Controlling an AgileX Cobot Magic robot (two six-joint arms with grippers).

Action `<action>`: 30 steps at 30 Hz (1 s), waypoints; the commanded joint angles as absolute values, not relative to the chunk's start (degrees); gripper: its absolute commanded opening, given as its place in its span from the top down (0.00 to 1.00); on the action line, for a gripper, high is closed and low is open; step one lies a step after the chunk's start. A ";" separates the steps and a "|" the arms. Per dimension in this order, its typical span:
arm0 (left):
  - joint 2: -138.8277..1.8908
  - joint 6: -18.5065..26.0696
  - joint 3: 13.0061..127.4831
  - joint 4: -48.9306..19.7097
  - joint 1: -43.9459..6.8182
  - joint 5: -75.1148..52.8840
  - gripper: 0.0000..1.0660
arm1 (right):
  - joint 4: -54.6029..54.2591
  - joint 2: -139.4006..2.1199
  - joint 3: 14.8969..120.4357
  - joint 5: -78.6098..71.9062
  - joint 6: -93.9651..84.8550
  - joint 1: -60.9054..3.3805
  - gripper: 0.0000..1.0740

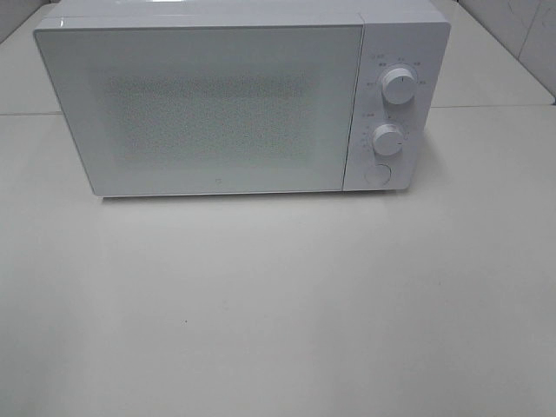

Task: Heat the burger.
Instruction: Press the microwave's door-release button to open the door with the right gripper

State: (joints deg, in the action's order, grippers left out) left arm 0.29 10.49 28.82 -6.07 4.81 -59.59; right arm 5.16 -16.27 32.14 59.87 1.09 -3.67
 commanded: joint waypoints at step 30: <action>1.38 10.14 28.65 -6.07 4.87 -59.36 0.05 | 2.01 1.78 28.02 55.00 -0.86 -3.09 0.29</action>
